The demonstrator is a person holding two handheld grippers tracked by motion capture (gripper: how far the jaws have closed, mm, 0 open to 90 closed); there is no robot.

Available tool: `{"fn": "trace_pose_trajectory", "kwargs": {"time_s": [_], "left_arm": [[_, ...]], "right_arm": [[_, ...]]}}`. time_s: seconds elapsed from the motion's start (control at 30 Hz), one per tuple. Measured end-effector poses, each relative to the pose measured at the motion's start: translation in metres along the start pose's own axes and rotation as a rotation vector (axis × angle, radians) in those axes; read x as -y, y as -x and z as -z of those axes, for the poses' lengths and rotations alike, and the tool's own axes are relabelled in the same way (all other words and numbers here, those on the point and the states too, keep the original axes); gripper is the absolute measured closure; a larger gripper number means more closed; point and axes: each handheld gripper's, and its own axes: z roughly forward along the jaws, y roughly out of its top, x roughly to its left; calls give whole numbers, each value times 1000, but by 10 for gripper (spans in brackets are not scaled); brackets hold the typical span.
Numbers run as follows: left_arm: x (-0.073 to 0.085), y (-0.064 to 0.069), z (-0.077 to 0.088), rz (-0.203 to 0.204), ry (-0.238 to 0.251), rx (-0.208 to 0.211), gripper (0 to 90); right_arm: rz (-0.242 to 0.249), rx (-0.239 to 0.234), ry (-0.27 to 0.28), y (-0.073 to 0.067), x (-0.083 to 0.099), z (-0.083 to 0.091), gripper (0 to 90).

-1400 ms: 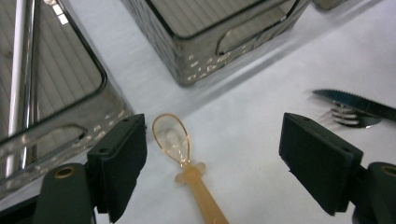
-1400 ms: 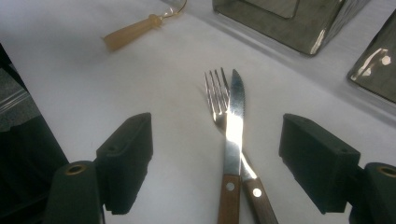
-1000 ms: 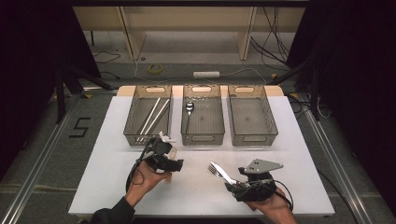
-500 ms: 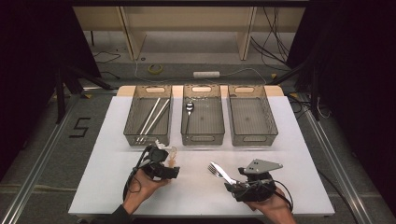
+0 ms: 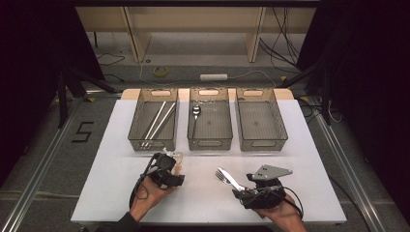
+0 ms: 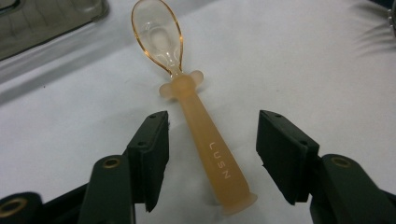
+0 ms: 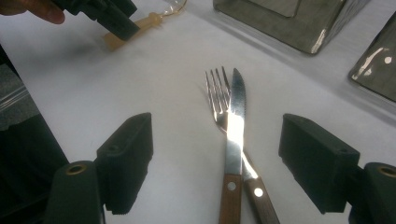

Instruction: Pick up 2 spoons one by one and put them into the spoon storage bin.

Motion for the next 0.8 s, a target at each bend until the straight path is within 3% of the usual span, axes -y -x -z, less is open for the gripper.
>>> {"fn": "trace_pose_trajectory", "kwargs": {"time_s": [0.37,0.8], "left_arm": [[0,3,-10,-29,-30,-17,498],[1,6,-10,-53,-17,-15,610]], "right_arm": [[4,-1,-1,0,0,0,272],[3,0,-2,0,0,0,273]]}}
